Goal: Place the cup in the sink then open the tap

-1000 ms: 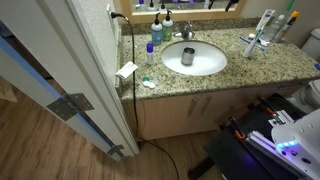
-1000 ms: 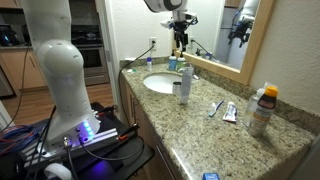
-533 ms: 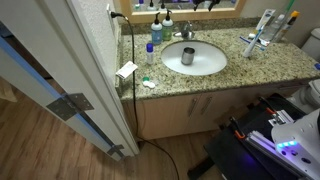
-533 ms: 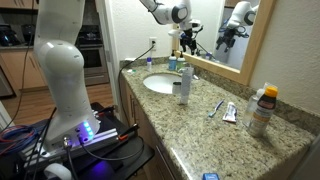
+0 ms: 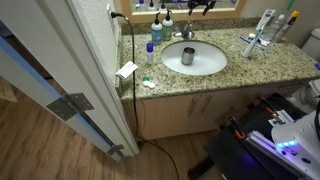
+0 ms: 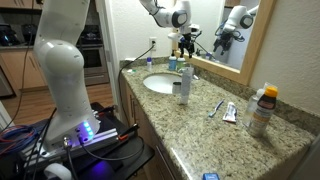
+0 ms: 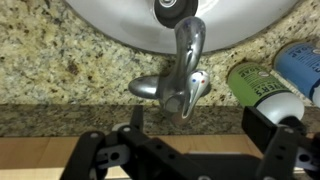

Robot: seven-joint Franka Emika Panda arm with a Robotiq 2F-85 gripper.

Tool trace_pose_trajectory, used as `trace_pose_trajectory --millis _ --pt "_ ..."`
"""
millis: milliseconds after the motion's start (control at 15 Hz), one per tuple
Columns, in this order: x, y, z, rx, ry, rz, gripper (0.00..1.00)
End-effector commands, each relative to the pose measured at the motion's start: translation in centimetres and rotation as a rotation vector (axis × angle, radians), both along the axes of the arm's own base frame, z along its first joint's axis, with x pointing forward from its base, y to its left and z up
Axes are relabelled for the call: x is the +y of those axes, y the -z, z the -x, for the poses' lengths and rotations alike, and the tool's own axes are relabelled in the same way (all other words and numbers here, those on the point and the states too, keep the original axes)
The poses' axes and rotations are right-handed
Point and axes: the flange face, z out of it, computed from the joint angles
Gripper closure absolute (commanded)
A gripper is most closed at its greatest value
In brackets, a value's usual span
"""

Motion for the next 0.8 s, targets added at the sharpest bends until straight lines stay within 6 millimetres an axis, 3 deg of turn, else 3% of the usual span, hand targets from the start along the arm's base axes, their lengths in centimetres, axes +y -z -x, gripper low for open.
trace_pose_trajectory --millis 0,200,267,467,533,600,733 --pt "1.0 3.3 -1.3 0.044 -0.009 -0.043 0.0" --pt "0.8 5.5 -1.9 0.066 0.024 -0.033 0.0" --pt "1.0 4.7 -1.0 0.059 0.004 -0.03 0.0" --pt "0.9 5.7 -1.5 0.065 0.002 -0.027 0.0" --pt "1.0 5.8 -1.6 0.07 0.003 -0.035 0.25" --pt "0.9 5.9 -1.6 0.066 0.01 -0.027 0.26" --pt "0.9 5.8 -1.5 0.067 0.007 -0.031 0.4"
